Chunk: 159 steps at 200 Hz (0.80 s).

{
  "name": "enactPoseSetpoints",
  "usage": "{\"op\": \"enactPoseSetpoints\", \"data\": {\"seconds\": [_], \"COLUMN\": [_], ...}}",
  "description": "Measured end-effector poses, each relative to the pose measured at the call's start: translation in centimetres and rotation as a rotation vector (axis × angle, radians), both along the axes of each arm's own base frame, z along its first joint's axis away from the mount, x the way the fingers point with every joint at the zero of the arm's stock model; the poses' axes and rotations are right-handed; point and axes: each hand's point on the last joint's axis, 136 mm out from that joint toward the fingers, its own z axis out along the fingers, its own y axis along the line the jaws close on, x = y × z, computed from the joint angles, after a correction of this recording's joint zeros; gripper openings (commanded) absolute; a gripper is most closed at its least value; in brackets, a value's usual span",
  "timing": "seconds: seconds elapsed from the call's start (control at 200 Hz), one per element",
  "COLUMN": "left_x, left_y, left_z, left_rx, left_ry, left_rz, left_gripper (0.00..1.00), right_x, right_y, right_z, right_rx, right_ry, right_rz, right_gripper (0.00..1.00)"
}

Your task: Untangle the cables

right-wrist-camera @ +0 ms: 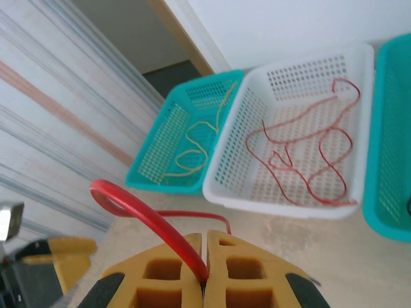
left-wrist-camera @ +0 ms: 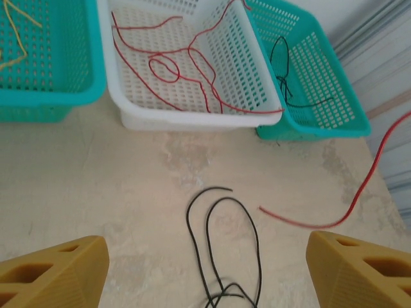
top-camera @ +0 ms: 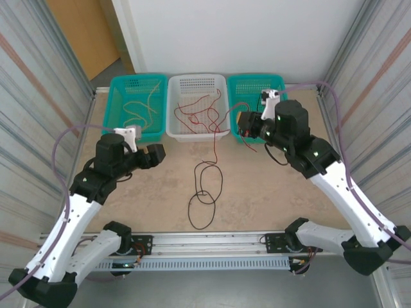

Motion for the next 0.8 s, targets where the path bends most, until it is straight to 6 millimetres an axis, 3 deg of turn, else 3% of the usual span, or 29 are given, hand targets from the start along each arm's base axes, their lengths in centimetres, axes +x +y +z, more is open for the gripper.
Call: {"op": "enactPoseSetpoints", "data": {"seconds": [0.175,0.416,0.697,0.797], "left_x": [-0.9,-1.7,-2.7,-3.0], "left_y": [-0.4,-0.8,-0.9,-0.8], "left_z": [-2.0,-4.4,-4.1,-4.2], "left_rx": [-0.008,-0.039,-0.057,-0.056], "left_ry": [0.064,0.142,0.137,0.142], "left_rz": [-0.030,-0.035,-0.060,-0.064], "left_gripper": [0.77,0.76,0.75,0.76], "right_x": [2.5,5.4,10.3,11.7], "right_y": [1.8,2.8,2.6,3.0], "right_z": [2.8,5.1,5.5,4.7], "right_rx": [0.008,0.031,0.044,0.037], "right_ry": [-0.056,-0.097,-0.109,-0.096], "right_rz": [0.007,-0.008,-0.058,-0.063], "right_gripper": [0.00,0.00,0.00,0.00]}}
